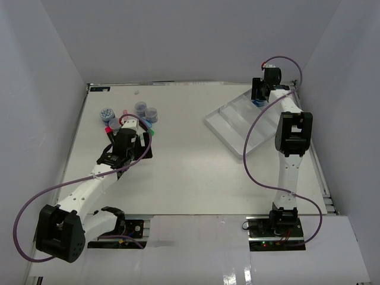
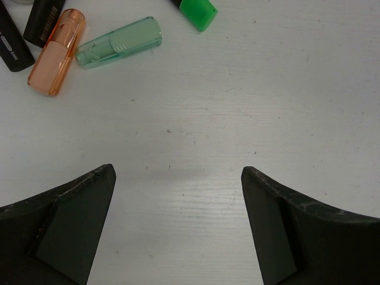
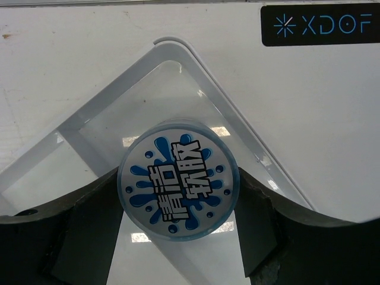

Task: Sort the stationery into containers
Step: Place the stationery in the storage box, then pick up the stationery from the center of the board.

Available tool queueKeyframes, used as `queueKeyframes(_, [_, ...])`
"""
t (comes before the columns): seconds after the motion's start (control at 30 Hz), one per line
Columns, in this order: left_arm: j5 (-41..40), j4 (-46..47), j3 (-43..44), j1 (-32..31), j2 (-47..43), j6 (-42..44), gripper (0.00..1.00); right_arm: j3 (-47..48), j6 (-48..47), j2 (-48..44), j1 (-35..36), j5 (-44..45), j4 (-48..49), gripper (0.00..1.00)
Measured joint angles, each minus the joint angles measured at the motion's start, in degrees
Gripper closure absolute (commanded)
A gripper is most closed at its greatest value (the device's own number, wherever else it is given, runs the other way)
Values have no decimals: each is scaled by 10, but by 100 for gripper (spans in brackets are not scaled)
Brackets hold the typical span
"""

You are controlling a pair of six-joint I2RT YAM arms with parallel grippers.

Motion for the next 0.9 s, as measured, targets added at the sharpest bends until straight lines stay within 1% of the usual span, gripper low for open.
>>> queueKeyframes(0.03, [0,0,0,0,0,0,2,0,-1,0,0,0,3,33])
queueKeyframes(0.13, [0,0,0,0,2,0,2,0,-4,0,-2,-3,3,17])
queueKeyframes(0.2, [0,0,0,0,6,0,2,0,-5,0,-2,-8,4,12])
queueKeyframes(0.23, [0,0,0,0,8,0,2,0,-5,0,-2,-10,4,6])
queueKeyframes(0.3, [0,-1,0,0,11,-4,2,-1,-5,-6,-2,-19,2,2])
queueKeyframes(0.37, [1,-7,3,0,13,-12,2,-10,-8,-23,-2,-30,-1,4])
queueKeyframes(0.47, [5,-16,22,1,29,-30,2,-25,-10,-77,-2,-47,-13,10])
queueKeyframes(0.6, [5,-47,85,16,80,-55,2,-55,-9,-197,-2,-83,-12,10])
queueKeyframes(0.7, [7,-55,131,55,111,-65,2,-120,-7,-318,-2,-113,11,10])
queueKeyframes(0.77, [2,-58,164,95,132,-69,2,-169,-5,-395,-2,-132,27,10])
queueKeyframes(0.83, [-4,-60,200,139,156,-72,2,-217,-2,-457,-2,-153,50,10])
queueKeyframes(0.9, [-14,-57,231,180,183,-74,2,-261,8,-498,-2,-172,73,10])
